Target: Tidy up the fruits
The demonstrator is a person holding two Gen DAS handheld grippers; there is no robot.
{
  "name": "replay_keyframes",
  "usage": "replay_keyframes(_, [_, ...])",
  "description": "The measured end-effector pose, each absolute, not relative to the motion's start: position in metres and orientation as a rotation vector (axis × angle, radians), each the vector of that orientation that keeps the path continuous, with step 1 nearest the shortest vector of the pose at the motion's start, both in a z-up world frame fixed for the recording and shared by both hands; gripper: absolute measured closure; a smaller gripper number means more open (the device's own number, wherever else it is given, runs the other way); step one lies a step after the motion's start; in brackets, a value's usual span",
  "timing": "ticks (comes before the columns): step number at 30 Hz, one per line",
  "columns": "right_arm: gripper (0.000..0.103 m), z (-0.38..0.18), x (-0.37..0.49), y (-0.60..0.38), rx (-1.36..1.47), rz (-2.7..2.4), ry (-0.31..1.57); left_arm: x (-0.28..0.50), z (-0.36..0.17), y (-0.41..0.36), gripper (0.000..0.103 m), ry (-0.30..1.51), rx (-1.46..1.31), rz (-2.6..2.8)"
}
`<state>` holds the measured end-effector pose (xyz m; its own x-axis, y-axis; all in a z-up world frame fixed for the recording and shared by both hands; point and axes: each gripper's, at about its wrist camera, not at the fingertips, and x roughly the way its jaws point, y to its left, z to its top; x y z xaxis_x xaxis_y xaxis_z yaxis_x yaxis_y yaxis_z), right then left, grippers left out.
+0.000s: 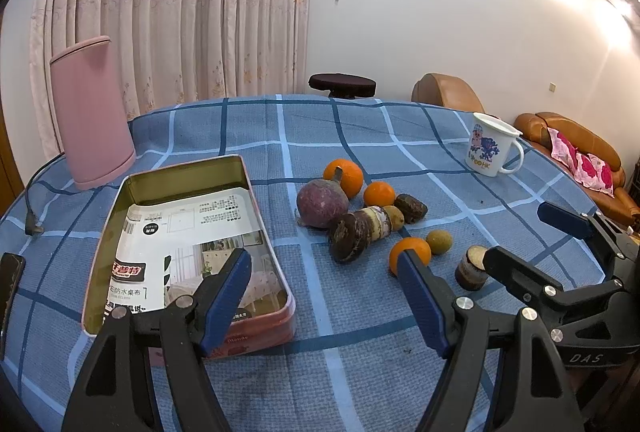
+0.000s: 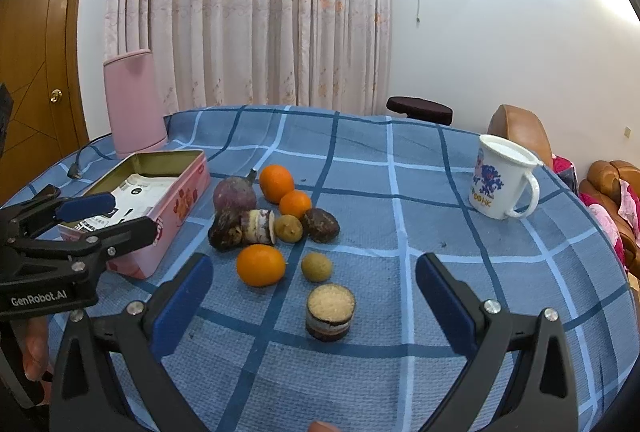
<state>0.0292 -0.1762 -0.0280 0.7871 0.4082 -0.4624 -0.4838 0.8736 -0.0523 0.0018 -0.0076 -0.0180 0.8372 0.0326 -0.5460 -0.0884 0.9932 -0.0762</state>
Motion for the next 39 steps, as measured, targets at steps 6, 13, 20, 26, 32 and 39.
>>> replay_keyframes(6, [0.0,-0.029,0.029,-0.177,-0.172,0.483,0.46,0.002,-0.02,-0.009,0.026,0.58,-0.097,0.062])
replay_keyframes(13, [0.0,-0.038,0.032,-0.18,-0.177,0.463,0.476,0.003,-0.025,-0.011,0.026,0.589,-0.097,0.057])
replay_keyframes(20, [0.019,-0.055,0.045,-0.192,-0.182,0.449,0.554,0.01,-0.035,-0.019,0.026,0.619,-0.1,0.023])
replay_keyframes(26, [0.043,-0.065,0.057,-0.189,-0.2,0.484,0.628,0.013,-0.033,-0.03,0.027,0.612,-0.075,0.006])
replay_keyframes(32, [0.066,-0.072,0.068,-0.187,-0.183,0.549,0.707,0.021,-0.032,-0.053,0.027,0.614,0.003,-0.048])
replay_keyframes(39, [0.066,-0.067,0.068,-0.211,-0.067,0.516,0.666,0.048,-0.04,-0.066,0.046,0.683,0.0,-0.113])
